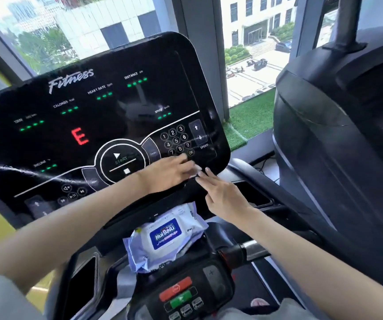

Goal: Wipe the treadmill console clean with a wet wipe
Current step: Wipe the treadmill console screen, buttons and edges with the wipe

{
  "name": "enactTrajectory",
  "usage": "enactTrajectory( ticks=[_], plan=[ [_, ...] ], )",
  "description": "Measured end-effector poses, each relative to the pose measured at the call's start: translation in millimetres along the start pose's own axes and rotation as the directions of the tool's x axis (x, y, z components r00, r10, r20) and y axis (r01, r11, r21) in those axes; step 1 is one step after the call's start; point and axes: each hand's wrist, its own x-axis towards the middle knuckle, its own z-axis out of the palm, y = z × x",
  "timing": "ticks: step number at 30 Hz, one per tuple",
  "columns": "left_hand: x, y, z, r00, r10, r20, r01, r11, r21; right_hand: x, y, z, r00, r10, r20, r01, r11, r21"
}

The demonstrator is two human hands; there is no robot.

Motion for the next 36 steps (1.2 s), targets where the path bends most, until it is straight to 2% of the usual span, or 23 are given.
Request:
enactTrajectory(
  ticks=[1, 3, 5, 7, 10, 12, 14, 16, 17, 18, 20, 21, 23, 25, 26, 28, 29, 30, 31, 33, 34, 35, 36],
  plan=[
    [-7.1, -5.3, -2.6, 0.999, 0.031, 0.017, -0.032, 0.999, 0.041, 0.8, 0.0, 0.2, 1.0, 0.002, -0.014, -0.002, 1.0, -0.009],
    [-12.1, -25.7, -7.7, 0.985, -0.169, -0.02, 0.17, 0.98, 0.104, 2.7, -1.0, 1.8, 0.999, 0.015, -0.029, -0.016, 1.0, -0.017],
    [-8.2, -41.2, -5.4, 0.833, -0.53, -0.157, 0.514, 0.847, -0.133, 4.5, -2.3, 3.9, 0.999, 0.024, -0.033, -0.025, 0.999, -0.028],
    [0.9, -27.3, -9.2, 0.702, -0.699, -0.136, 0.648, 0.706, -0.287, 6.0, -3.2, 3.7, 0.999, 0.025, -0.036, -0.027, 0.999, -0.043],
    [-4.0, 9.0, 4.0, 0.964, -0.256, -0.066, 0.252, 0.965, -0.072, 7.1, -3.1, 1.4, 0.999, 0.009, -0.043, -0.012, 0.998, -0.07],
    [-21.4, 6.4, 1.4, 0.996, -0.084, 0.034, 0.086, 0.995, -0.045, 7.4, -3.0, 0.6, 0.999, 0.011, -0.044, -0.014, 0.997, -0.074],
    [-27.2, -10.9, 2.9, 0.949, -0.305, -0.083, 0.304, 0.952, -0.02, 8.1, -4.4, 0.8, 0.999, 0.021, -0.047, -0.025, 0.997, -0.08],
    [-27.4, -14.9, -0.3, 0.743, -0.653, -0.147, 0.604, 0.748, -0.275, 9.1, -5.9, 1.5, 0.998, 0.024, -0.051, -0.028, 0.996, -0.086],
    [-24.9, -8.5, -2.9, 0.714, -0.686, -0.142, 0.624, 0.715, -0.316, 9.4, -6.3, 1.6, 0.998, 0.022, -0.053, -0.027, 0.996, -0.089],
    [-22.5, 0.9, -1.6, 0.784, -0.606, -0.135, 0.556, 0.782, -0.282, 9.4, -6.1, 1.5, 0.998, 0.019, -0.054, -0.024, 0.995, -0.095],
    [-32.7, 19.8, 4.1, 0.979, -0.203, -0.012, 0.2, 0.972, -0.119, 9.0, -4.8, 1.2, 0.998, 0.012, -0.054, -0.018, 0.994, -0.106],
    [-39.9, 16.8, 5.1, 0.993, -0.119, 0.001, 0.119, 0.991, -0.063, 9.0, -4.2, 1.0, 0.999, 0.012, -0.053, -0.018, 0.994, -0.106],
    [-46.0, 2.8, 9.3, 0.932, -0.349, -0.099, 0.331, 0.93, -0.162, 9.6, -5.1, 1.6, 0.999, 0.02, -0.044, -0.024, 0.994, -0.106],
    [-47.4, -0.7, 8.6, 0.738, -0.667, -0.098, 0.596, 0.713, -0.37, 10.4, -7.1, 2.6, 0.999, 0.021, -0.034, -0.025, 0.993, -0.115],
    [-44.4, 4.1, 6.2, 0.748, -0.655, -0.107, 0.581, 0.724, -0.373, 10.9, -7.7, 2.9, 0.999, 0.018, -0.034, -0.022, 0.992, -0.122],
    [-44.1, 18.7, 10.6, 0.942, -0.332, -0.051, 0.309, 0.915, -0.261, 11.2, -6.9, 2.7, 0.999, 0.006, -0.044, -0.012, 0.991, -0.135],
    [-47.8, 20.4, 9.5, 0.98, -0.193, -0.046, 0.182, 0.968, -0.175, 11.2, -5.9, 2.7, 0.999, 0.003, -0.05, -0.009, 0.991, -0.136],
    [-50.3, 14.7, 9.3, 0.976, -0.211, -0.051, 0.202, 0.968, -0.147, 11.2, -5.1, 2.8, 0.999, 0.003, -0.053, -0.01, 0.991, -0.131],
    [-50.3, 8.5, 11.6, 0.932, -0.355, -0.078, 0.334, 0.921, -0.201, 11.0, -5.1, 3.6, 0.999, 0.006, -0.054, -0.013, 0.992, -0.127],
    [-45.2, 2.4, 12.1, 0.67, -0.732, -0.12, 0.629, 0.647, -0.431, 11.4, -6.2, 5.2, 0.998, 0.018, -0.057, -0.026, 0.991, -0.132],
    [-40.6, 7.2, 12.5, 0.601, -0.786, -0.142, 0.672, 0.594, -0.442, 11.9, -7.1, 5.7, 0.998, 0.023, -0.063, -0.032, 0.99, -0.136],
    [-35.8, 13.8, 12.0, 0.673, -0.723, -0.156, 0.632, 0.672, -0.386, 12.6, -7.6, 5.9, 0.997, 0.025, -0.07, -0.034, 0.99, -0.136],
    [-35.1, 22.1, 13.8, 0.823, -0.552, -0.136, 0.499, 0.816, -0.292, 13.1, -7.7, 5.5, 0.997, 0.021, -0.076, -0.031, 0.99, -0.135]
  ],
)
